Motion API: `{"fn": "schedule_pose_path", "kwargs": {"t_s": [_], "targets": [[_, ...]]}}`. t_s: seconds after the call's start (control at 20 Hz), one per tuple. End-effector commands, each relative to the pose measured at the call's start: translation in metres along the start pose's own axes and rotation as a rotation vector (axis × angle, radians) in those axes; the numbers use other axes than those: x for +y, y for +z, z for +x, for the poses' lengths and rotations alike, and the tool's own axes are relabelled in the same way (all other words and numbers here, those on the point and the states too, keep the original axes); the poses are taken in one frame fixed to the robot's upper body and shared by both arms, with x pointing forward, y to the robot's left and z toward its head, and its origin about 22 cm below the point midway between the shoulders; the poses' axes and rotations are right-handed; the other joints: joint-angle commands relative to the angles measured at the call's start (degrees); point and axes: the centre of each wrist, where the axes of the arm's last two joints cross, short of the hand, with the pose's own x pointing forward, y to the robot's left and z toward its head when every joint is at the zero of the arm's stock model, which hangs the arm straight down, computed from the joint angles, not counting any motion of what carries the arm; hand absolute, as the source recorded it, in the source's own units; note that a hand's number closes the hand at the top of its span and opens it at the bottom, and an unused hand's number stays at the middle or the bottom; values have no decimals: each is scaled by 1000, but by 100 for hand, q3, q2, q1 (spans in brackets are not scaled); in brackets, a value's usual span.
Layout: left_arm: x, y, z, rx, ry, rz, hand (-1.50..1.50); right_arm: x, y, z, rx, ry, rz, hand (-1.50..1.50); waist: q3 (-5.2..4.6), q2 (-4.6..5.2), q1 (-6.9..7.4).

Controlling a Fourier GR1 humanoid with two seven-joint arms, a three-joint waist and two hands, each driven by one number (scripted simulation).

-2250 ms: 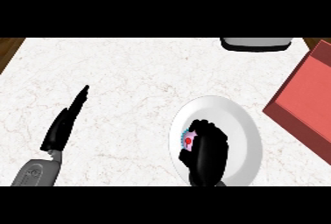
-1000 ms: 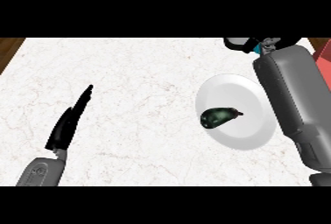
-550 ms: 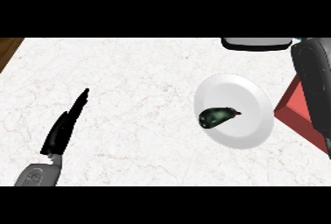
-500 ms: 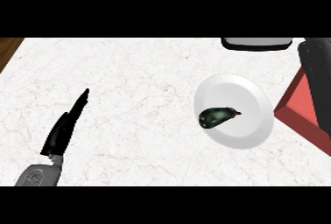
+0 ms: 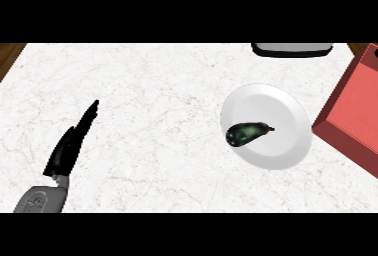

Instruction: Pick the cupcake from the plate and place it in the cardboard box

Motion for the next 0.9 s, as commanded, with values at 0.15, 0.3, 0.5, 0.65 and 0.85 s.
{"fn": "schedule_pose_path", "kwargs": {"t_s": [0.15, 0.3, 0.5, 0.65, 0.85], "targets": [[-6, -6, -2, 7, 11, -5, 0, 32, -41, -49, 137, -48, 277, 150, 3, 17, -31], [-7, 8, -14, 8, -5, -5, 0, 57, -58, -75, 152, -105, 408, -150, 7, 20, 12], [3, -9, -3, -6, -9, 4, 0, 91, -43, -79, 34, -220, 371, -150, 5, 35, 30], [6, -8, 3, -8, 2, -13, 0, 91, -41, -82, -9, -368, 232, -150, 11, 27, 67], [0, -10, 3, -17, 8, -17, 0, 69, -51, -80, -19, -648, 100, -150, 13, 51, 80]]}}
